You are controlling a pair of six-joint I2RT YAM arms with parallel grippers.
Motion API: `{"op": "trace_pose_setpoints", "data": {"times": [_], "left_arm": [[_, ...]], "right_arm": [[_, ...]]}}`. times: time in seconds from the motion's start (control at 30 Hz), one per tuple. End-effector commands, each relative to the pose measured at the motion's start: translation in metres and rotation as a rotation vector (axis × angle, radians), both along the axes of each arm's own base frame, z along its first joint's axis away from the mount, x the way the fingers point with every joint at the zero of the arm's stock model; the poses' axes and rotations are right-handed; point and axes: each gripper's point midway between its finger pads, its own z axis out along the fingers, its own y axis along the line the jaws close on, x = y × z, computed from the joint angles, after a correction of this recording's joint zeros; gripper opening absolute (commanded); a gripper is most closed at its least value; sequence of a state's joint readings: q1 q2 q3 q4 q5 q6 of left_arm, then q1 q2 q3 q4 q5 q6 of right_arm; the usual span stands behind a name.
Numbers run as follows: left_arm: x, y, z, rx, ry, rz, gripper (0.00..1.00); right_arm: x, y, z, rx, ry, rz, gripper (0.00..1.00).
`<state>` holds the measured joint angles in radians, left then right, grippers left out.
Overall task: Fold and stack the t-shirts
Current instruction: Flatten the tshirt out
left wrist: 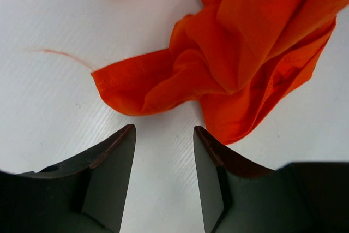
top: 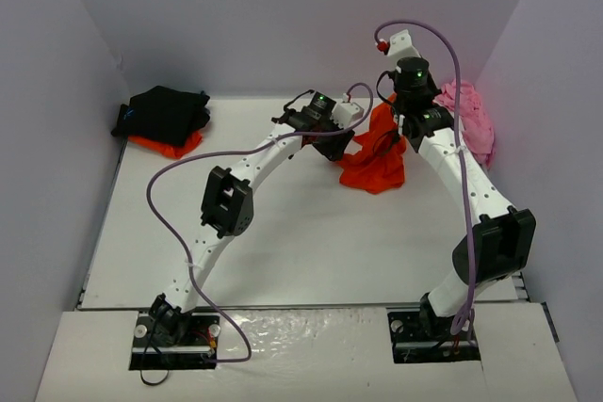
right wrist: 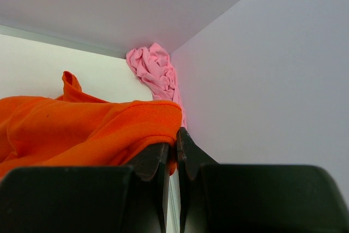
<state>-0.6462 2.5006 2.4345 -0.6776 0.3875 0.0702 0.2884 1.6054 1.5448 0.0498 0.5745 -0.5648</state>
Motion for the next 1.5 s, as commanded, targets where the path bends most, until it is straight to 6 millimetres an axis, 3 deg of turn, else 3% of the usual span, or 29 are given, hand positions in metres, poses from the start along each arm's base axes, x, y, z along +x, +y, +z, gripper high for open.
{"op": "trace_pose_setpoints", "data": {"times": [0.0, 0.1, 0.53, 0.63, 0.67, 0.7, 0.83, 0.93, 1.07, 1.2, 1.3, 1.37, 1.43, 1.47], "left_arm": [[0.021, -0.012, 0.044, -0.105, -0.108, -0.035, 0.42], [0.027, -0.018, 0.047, -0.115, -0.142, -0.056, 0.42], [0.019, -0.026, -0.002, -0.072, -0.133, -0.250, 0.42], [0.022, -0.023, -0.010, -0.063, -0.129, -0.253, 0.33], [0.022, -0.023, -0.013, -0.066, -0.120, -0.247, 0.15], [0.024, -0.022, -0.013, -0.068, -0.119, -0.243, 0.03], [0.033, -0.014, -0.008, -0.057, -0.132, -0.207, 0.00], [0.046, 0.011, 0.005, -0.010, -0.153, -0.128, 0.00], [0.062, 0.063, 0.060, 0.043, -0.241, -0.008, 0.00], [0.067, 0.150, 0.133, 0.071, -0.348, 0.135, 0.00], [0.054, 0.193, 0.177, 0.063, -0.399, 0.204, 0.00], [0.034, 0.219, 0.220, 0.054, -0.465, 0.248, 0.00], [0.016, 0.238, 0.232, 0.075, -0.470, 0.269, 0.00], [0.001, 0.246, 0.253, 0.073, -0.508, 0.282, 0.00]], "right_arm": [[-0.011, -0.007, 0.052, 0.066, -0.159, -0.015, 0.00], [-0.011, -0.008, 0.052, 0.071, -0.159, -0.015, 0.00], [-0.016, -0.015, 0.055, 0.062, -0.155, -0.030, 0.00], [-0.016, -0.018, 0.055, 0.063, -0.155, -0.038, 0.00], [-0.016, -0.019, 0.056, 0.064, -0.156, -0.041, 0.00], [-0.015, -0.019, 0.056, 0.066, -0.156, -0.041, 0.00], [-0.014, -0.019, 0.054, 0.069, -0.152, -0.040, 0.00], [-0.013, -0.025, 0.055, 0.061, -0.152, -0.042, 0.00], [-0.018, -0.032, 0.050, 0.034, -0.143, -0.040, 0.00], [-0.037, -0.043, 0.051, -0.037, -0.121, -0.053, 0.00], [-0.051, -0.046, 0.063, -0.031, -0.139, -0.039, 0.00], [-0.064, -0.044, 0.077, -0.015, -0.159, -0.009, 0.00], [-0.076, -0.042, 0.084, -0.002, -0.164, 0.017, 0.00], [-0.082, -0.041, 0.088, 0.002, -0.170, 0.032, 0.00]]}}
